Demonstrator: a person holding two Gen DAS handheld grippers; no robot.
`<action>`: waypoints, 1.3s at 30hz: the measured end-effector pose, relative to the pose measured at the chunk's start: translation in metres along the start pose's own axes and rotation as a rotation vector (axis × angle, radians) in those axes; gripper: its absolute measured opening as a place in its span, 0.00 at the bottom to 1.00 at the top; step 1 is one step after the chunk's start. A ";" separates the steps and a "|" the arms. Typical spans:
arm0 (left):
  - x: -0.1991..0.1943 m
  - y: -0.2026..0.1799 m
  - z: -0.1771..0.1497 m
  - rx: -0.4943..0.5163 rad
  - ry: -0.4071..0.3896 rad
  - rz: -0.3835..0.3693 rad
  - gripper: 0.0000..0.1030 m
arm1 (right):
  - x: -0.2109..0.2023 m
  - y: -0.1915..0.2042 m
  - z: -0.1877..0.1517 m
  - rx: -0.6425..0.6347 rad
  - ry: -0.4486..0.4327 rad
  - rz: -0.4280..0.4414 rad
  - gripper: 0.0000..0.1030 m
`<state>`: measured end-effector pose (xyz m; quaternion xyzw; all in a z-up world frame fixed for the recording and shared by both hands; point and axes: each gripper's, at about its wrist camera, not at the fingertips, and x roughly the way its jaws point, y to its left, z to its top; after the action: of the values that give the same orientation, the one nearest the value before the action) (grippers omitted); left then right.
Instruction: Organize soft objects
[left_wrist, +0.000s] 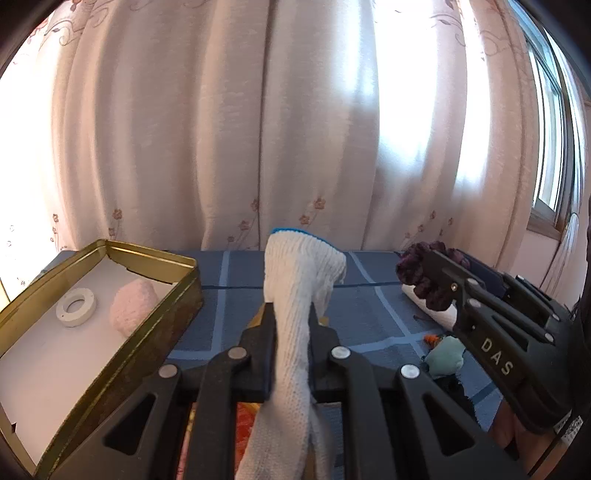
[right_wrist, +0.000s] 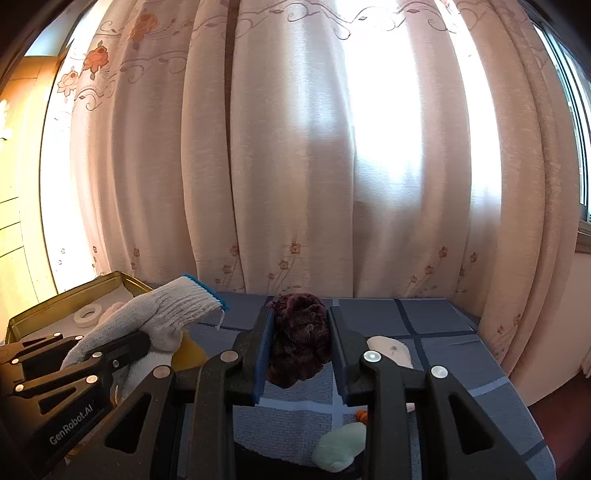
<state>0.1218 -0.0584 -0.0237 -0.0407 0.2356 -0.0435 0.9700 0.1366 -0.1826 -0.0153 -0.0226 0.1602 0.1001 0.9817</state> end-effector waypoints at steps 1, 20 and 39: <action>0.000 0.001 0.000 -0.003 0.000 0.001 0.11 | 0.000 0.001 0.000 -0.001 0.000 0.001 0.31; -0.006 0.023 -0.007 -0.015 0.006 0.022 0.11 | 0.008 0.018 0.003 -0.015 0.008 0.028 0.31; -0.016 0.065 0.002 -0.076 -0.027 0.071 0.11 | 0.012 0.032 0.005 -0.034 0.015 0.046 0.31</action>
<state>0.1130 0.0074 -0.0216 -0.0695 0.2254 0.0006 0.9718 0.1426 -0.1490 -0.0152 -0.0365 0.1666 0.1250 0.9774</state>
